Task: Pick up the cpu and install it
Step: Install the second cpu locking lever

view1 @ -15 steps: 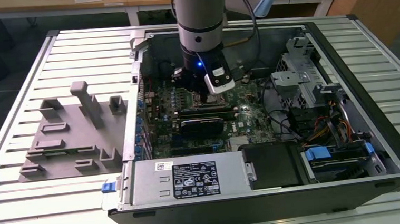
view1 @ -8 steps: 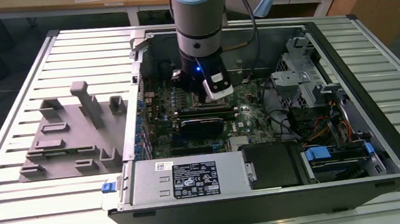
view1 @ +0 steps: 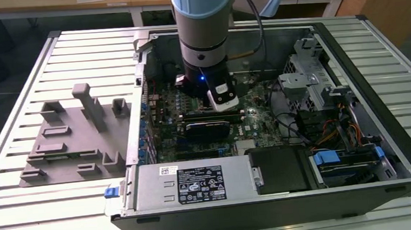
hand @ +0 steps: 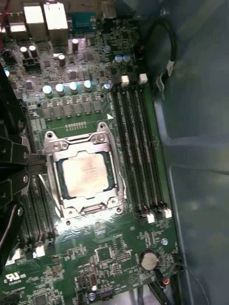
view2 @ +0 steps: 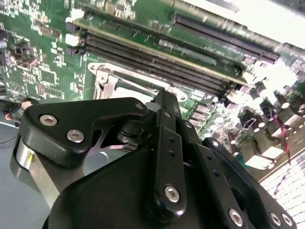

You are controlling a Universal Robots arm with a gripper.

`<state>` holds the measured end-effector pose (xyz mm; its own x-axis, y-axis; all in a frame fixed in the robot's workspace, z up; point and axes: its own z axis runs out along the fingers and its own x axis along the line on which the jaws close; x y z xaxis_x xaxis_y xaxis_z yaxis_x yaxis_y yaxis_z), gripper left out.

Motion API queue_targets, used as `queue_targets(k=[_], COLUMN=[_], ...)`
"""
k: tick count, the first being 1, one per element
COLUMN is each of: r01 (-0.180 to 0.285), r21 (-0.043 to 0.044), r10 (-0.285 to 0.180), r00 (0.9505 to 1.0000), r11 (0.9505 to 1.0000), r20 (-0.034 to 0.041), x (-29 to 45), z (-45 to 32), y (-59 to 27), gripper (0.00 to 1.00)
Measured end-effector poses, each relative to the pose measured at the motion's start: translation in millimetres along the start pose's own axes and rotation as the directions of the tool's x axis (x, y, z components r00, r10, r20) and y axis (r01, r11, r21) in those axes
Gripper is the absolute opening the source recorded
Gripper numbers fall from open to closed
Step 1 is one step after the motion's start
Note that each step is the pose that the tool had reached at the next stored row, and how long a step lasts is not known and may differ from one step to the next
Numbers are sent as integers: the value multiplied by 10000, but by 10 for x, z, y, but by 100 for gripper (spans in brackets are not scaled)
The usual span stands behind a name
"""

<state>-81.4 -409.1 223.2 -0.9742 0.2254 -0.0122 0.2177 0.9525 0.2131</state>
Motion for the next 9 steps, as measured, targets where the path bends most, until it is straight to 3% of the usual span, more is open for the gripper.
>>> queue_targets(k=[2,6,9], r01=[-6,-33,-49], r21=[-110,-518,-730], r10=[5,27,37], r00=[10000,9999,9999], r11=[9999,9987,9973], r20=[-25,-116,-165], x=[-5,-6,-4], z=[1,7,17], y=[-42,-101,-155], gripper=[11,11,11])
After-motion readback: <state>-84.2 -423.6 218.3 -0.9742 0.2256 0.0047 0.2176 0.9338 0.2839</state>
